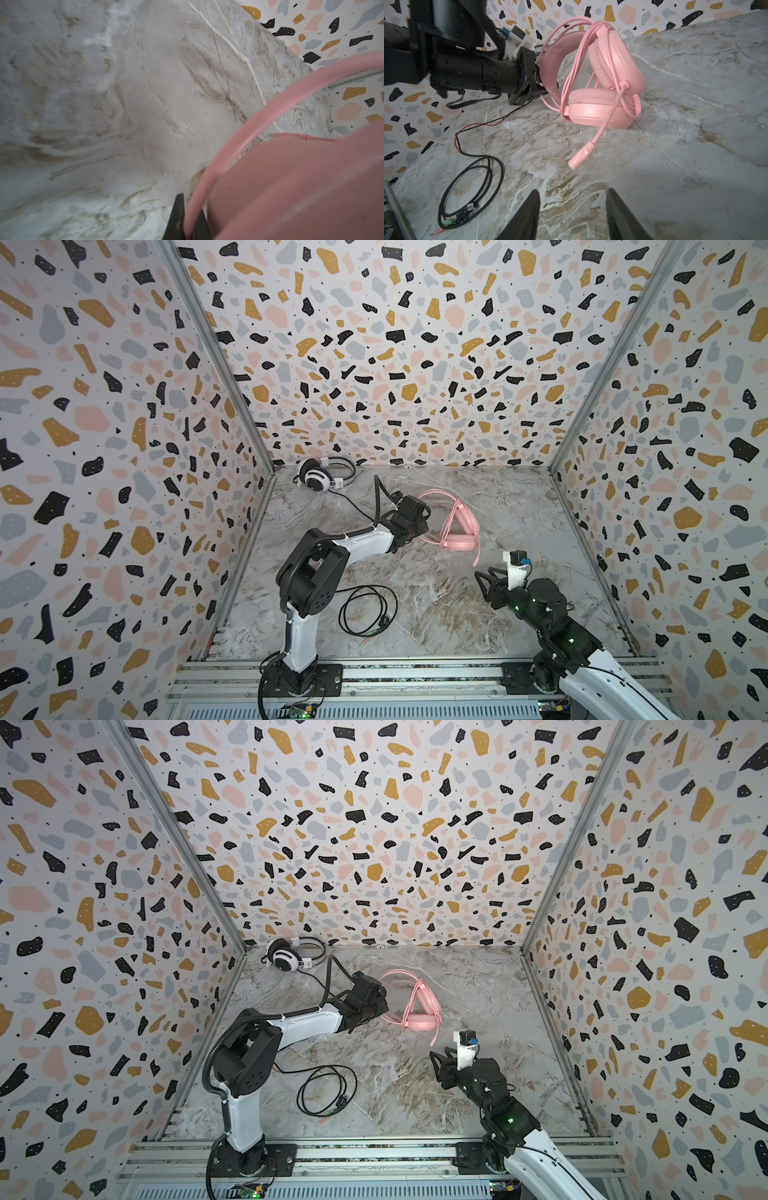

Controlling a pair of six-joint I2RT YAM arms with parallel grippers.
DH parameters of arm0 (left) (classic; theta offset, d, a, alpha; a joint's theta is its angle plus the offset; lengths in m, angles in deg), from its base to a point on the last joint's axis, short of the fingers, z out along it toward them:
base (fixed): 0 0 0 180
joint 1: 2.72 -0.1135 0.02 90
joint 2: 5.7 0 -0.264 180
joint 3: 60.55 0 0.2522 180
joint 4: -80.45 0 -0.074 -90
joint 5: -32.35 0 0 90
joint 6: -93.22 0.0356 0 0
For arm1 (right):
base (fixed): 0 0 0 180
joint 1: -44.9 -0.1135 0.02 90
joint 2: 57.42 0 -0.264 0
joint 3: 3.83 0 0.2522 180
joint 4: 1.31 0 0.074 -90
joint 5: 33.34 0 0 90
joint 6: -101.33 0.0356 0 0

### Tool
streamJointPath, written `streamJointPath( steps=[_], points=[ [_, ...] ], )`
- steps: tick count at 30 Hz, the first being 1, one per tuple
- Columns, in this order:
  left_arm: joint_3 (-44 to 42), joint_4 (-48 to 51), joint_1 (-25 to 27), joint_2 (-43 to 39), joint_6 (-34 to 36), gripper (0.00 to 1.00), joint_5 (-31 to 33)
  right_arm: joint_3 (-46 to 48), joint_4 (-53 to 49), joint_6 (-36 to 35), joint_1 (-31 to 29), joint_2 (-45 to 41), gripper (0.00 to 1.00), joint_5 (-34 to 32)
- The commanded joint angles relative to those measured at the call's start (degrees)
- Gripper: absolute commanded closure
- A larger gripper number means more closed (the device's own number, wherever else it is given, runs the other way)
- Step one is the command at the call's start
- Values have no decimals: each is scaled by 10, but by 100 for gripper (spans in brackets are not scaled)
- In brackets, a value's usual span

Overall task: Wrap the headphones
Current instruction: 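Lay the wrapped pink headset on the table with the left gripper and release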

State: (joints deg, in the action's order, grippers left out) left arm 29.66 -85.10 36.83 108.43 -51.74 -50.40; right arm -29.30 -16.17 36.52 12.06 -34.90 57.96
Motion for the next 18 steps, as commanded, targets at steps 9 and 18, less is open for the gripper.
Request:
streamJointPath(
  steps=[9,18],
  points=[
    [148,-33,19,120,-62,100,-5,47,-27,66,1,-81,48,2],
    [254,-3,28,208,-74,100,-5,46,-37,65,2,-94,48,-12]
  ],
)
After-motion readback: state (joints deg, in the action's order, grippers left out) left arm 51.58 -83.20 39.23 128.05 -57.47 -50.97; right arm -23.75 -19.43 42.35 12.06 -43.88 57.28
